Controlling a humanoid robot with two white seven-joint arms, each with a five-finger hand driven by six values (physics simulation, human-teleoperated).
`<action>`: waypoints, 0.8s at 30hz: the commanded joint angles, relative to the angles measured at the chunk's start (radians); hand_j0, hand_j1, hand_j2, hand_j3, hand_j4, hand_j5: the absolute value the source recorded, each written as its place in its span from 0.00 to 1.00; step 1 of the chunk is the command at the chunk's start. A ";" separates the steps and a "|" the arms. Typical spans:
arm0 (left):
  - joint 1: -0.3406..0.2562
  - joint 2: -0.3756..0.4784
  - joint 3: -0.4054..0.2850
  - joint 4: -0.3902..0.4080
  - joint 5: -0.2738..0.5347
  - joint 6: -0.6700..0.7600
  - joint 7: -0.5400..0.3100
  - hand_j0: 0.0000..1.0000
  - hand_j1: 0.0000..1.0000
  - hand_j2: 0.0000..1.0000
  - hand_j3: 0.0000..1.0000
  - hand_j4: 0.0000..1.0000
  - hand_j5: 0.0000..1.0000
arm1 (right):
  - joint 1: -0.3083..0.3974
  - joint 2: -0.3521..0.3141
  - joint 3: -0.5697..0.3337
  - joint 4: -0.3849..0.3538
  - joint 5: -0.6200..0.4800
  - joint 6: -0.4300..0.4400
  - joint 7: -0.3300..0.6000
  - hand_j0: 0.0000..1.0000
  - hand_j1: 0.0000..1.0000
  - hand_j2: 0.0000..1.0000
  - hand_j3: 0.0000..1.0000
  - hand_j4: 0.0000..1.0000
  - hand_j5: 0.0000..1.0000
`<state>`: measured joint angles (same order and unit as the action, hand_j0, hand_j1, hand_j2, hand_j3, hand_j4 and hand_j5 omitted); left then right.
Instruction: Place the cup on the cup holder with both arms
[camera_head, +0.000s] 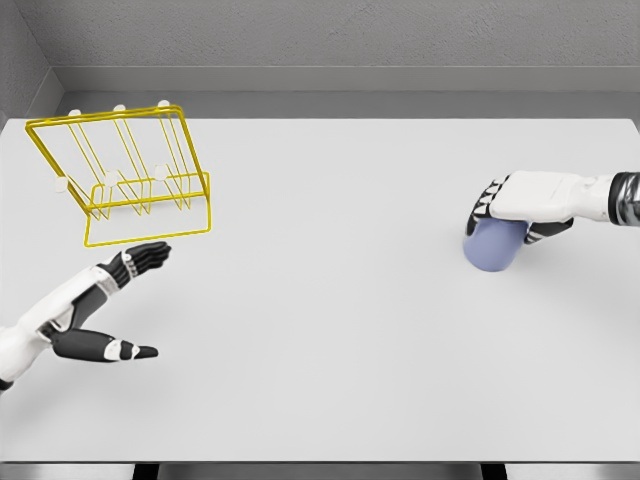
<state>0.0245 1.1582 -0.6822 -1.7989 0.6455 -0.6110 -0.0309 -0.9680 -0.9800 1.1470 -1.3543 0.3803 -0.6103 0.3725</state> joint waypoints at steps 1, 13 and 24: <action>0.000 -0.003 0.000 0.000 0.066 0.000 0.000 1.00 1.00 1.00 1.00 1.00 1.00 | 0.000 0.000 -0.001 0.000 0.012 -0.001 0.002 0.47 0.47 0.47 0.47 0.47 0.47; -0.005 -0.063 0.000 0.003 0.123 0.000 -0.006 1.00 1.00 1.00 1.00 1.00 1.00 | -0.031 -0.017 -0.013 -0.037 0.011 -0.001 0.002 0.42 0.42 0.42 0.42 0.42 0.42; -0.005 -0.035 -0.002 0.047 0.121 0.000 -0.006 1.00 1.00 1.00 1.00 1.00 1.00 | -0.048 -0.057 -0.039 -0.302 0.016 -0.001 0.049 0.39 0.39 0.39 0.39 0.39 0.39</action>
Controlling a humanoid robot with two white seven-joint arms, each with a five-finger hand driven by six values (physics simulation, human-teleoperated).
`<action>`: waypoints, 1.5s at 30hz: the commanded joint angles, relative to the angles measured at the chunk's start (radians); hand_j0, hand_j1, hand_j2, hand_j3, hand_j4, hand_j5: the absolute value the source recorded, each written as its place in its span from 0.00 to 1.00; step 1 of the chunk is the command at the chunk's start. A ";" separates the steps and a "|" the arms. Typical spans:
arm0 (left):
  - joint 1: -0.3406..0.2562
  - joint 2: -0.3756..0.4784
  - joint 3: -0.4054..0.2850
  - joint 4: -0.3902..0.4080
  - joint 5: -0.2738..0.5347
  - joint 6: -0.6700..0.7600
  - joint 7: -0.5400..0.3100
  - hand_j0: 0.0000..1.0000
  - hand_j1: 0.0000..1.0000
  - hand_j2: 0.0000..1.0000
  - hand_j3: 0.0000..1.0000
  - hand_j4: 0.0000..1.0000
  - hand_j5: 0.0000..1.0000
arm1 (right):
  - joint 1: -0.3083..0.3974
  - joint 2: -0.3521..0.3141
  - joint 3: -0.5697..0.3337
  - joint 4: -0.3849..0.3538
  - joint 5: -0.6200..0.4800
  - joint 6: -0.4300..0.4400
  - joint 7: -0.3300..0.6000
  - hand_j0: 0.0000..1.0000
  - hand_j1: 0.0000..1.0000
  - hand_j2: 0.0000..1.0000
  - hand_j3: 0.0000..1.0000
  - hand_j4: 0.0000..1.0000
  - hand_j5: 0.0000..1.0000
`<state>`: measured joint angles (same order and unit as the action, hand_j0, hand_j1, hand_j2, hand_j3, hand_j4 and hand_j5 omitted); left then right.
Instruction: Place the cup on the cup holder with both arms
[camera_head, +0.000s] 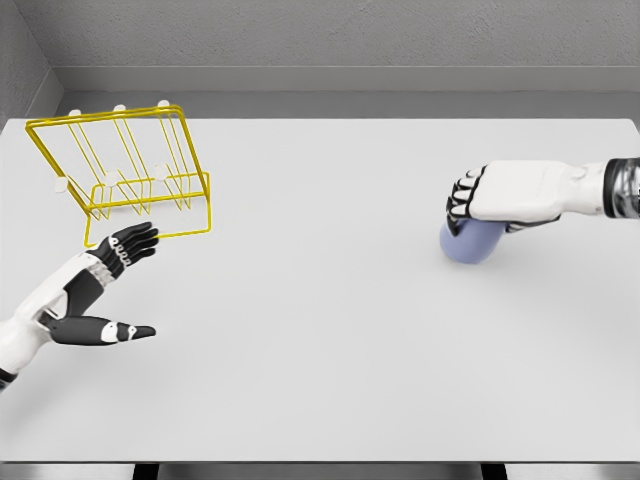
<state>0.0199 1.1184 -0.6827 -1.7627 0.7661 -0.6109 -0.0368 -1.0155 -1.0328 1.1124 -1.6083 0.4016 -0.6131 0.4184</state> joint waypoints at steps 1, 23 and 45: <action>0.000 0.004 0.000 0.012 0.001 0.000 0.000 1.00 1.00 1.00 1.00 1.00 1.00 | 0.000 -0.004 -0.005 -0.074 -0.006 0.002 0.003 0.39 0.39 0.39 0.39 0.39 0.39; -0.002 0.017 -0.003 0.031 -0.001 0.000 0.000 1.00 1.00 1.00 1.00 1.00 1.00 | -0.041 0.246 0.004 -0.157 0.060 0.002 0.046 0.39 0.39 0.39 0.39 0.39 0.39; -0.002 0.009 -0.006 0.040 -0.018 0.000 0.000 1.00 1.00 1.00 1.00 1.00 1.00 | -0.031 0.422 0.084 -0.084 0.158 0.002 0.046 0.39 0.39 0.39 0.39 0.39 0.39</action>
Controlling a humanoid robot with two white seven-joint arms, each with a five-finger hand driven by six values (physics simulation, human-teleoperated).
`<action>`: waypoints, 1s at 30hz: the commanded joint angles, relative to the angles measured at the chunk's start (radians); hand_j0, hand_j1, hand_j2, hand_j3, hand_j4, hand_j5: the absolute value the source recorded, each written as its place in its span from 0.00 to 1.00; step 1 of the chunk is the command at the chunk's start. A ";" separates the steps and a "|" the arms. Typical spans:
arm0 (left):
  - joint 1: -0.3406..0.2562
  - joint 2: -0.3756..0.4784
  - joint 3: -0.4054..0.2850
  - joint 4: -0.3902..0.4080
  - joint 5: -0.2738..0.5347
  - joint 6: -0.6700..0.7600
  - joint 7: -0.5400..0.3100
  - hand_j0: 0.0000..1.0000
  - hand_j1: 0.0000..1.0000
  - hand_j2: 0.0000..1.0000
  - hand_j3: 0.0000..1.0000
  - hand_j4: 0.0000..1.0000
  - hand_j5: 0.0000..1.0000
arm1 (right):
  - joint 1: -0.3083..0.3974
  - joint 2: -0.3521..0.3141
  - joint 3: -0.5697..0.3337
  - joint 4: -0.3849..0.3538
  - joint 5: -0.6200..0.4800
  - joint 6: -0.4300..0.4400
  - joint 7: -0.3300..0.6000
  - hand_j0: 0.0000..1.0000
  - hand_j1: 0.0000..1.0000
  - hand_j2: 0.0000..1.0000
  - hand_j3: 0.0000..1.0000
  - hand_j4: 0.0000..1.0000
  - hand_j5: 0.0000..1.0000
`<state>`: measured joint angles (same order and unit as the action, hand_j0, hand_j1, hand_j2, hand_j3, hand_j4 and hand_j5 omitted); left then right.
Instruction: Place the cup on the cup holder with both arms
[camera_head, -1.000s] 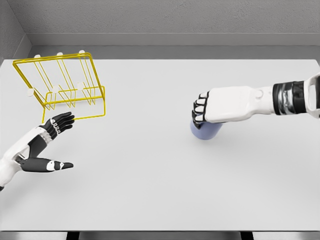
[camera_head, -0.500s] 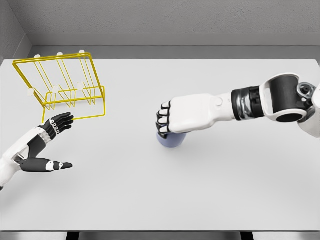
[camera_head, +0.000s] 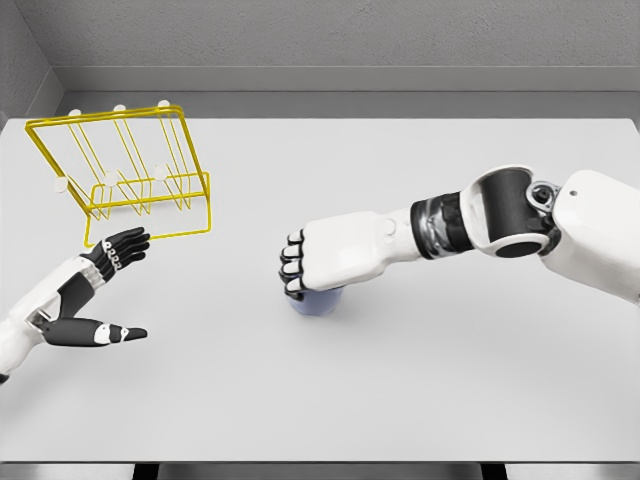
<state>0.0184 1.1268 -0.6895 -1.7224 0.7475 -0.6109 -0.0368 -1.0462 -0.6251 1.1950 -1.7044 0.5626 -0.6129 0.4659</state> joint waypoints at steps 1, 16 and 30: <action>0.000 0.001 -0.001 0.006 0.001 0.000 0.000 1.00 1.00 1.00 1.00 1.00 1.00 | 0.000 0.024 0.005 0.016 -0.003 0.002 -0.001 0.39 0.39 0.39 0.39 0.39 0.39; -0.002 -0.022 -0.008 0.015 -0.063 0.000 0.000 1.00 1.00 1.00 1.00 1.00 1.00 | 0.003 0.081 0.021 0.085 0.005 0.002 -0.003 0.65 0.65 0.65 0.65 0.65 0.65; -0.002 -0.025 -0.008 0.018 -0.063 0.000 0.000 1.00 1.00 1.00 1.00 1.00 1.00 | -0.002 0.053 0.008 0.081 0.005 0.002 -0.003 1.00 1.00 1.00 1.00 1.00 1.00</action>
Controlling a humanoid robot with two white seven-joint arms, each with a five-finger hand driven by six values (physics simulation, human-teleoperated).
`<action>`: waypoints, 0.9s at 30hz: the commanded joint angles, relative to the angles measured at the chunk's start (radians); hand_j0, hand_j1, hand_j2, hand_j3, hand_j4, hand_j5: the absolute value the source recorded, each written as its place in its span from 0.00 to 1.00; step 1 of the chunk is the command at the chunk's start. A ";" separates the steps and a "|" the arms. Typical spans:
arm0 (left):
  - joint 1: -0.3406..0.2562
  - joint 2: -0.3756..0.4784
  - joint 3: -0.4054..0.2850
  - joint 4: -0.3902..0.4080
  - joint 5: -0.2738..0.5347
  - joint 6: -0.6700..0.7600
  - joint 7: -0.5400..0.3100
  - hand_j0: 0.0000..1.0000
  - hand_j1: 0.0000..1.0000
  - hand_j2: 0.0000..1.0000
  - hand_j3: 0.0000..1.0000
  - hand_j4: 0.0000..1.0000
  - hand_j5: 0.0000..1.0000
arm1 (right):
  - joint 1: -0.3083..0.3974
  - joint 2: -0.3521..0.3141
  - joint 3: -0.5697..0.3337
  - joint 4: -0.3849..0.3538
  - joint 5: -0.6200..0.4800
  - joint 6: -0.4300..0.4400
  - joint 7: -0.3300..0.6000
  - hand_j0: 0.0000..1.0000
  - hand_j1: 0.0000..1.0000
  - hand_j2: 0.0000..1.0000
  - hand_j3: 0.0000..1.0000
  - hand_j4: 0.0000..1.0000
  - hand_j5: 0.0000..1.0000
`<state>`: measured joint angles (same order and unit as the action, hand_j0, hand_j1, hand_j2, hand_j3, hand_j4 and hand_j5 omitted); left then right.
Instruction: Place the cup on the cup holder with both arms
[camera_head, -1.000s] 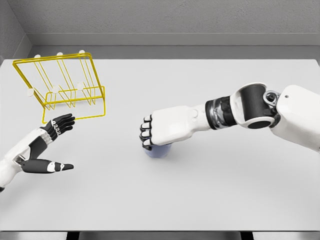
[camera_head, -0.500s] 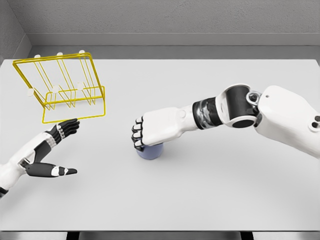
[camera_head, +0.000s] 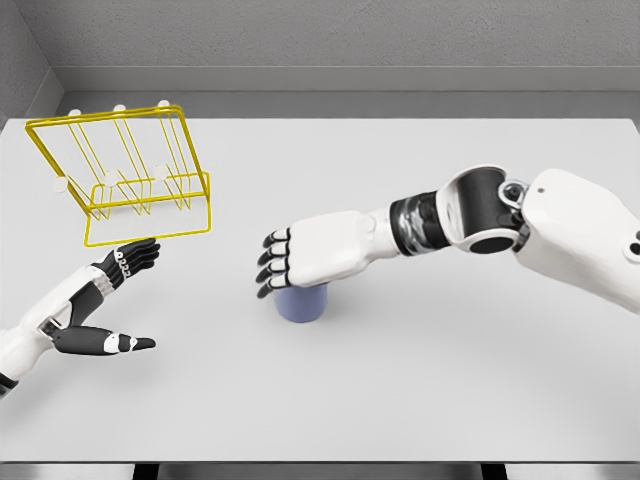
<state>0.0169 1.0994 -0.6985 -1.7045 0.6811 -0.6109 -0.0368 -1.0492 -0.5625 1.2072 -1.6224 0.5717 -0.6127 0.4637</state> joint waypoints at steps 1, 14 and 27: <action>0.000 0.002 0.000 0.002 0.003 0.000 0.000 1.00 1.00 1.00 1.00 1.00 1.00 | 0.000 -0.019 -0.008 -0.004 -0.007 0.002 0.000 1.00 1.00 1.00 1.00 1.00 1.00; -0.031 -0.009 -0.009 0.008 0.000 0.000 0.000 1.00 1.00 1.00 1.00 1.00 1.00 | 0.014 -0.169 -0.319 -0.111 -0.137 0.002 -0.010 1.00 1.00 1.00 1.00 1.00 1.00; -0.235 -0.130 -0.153 0.060 -0.052 0.132 0.000 1.00 1.00 1.00 1.00 1.00 1.00 | 0.566 -0.324 -0.963 0.104 -0.400 0.002 -0.011 1.00 1.00 1.00 1.00 1.00 1.00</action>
<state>-0.2209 0.9842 -0.8348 -1.6470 0.6521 -0.5077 -0.0369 -0.4740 -0.8896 0.3148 -1.5401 0.1979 -0.6139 0.4553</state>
